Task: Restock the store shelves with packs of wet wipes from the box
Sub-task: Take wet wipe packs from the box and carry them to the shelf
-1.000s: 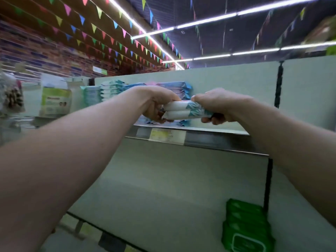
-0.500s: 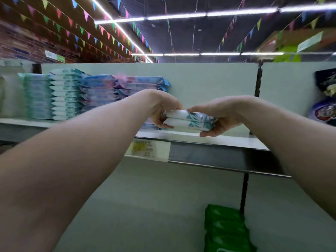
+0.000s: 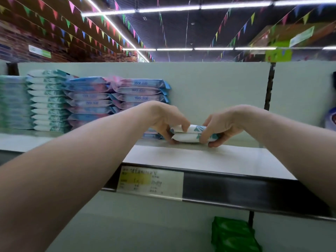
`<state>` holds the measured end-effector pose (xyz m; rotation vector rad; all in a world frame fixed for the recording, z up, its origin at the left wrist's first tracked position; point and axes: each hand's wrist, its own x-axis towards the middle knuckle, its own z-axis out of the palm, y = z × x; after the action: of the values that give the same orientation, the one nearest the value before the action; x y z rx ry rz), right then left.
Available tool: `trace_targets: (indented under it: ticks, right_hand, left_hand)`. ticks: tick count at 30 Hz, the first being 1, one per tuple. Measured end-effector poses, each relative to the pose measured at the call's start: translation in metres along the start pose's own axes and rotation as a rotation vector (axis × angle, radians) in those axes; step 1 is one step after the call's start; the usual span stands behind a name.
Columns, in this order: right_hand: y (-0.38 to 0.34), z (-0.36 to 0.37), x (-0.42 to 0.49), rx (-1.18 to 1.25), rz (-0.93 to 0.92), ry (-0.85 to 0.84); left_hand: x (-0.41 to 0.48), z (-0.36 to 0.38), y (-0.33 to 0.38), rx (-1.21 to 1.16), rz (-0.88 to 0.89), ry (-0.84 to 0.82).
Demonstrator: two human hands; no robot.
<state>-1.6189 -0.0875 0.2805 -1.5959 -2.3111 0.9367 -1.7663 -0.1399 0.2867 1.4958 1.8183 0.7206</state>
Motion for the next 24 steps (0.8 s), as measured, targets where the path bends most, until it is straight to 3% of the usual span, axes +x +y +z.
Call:
trace_targets:
  ticks: [4,10,16,20,24]
  right_hand:
    - [0.000,0.002,0.015,-0.104,-0.031,0.064]
    - [-0.002,0.016,0.028,-0.448,-0.146,0.216]
    - [-0.003,0.016,0.022,-0.480,-0.163,0.219]
    - [-0.006,0.008,0.012,-0.380,-0.153,0.177]
    - [0.000,0.009,0.015,-0.393,-0.190,0.276]
  left_hand:
    - [0.014,0.002,-0.001,0.244,0.094,0.048]
    - [0.032,-0.002,-0.017,0.545,0.125,0.198]
    - [0.020,-0.015,-0.012,0.441,0.158,0.150]
    - [0.020,-0.017,-0.019,0.551,0.195,0.201]
    - [0.027,-0.012,-0.023,0.571,0.252,0.251]
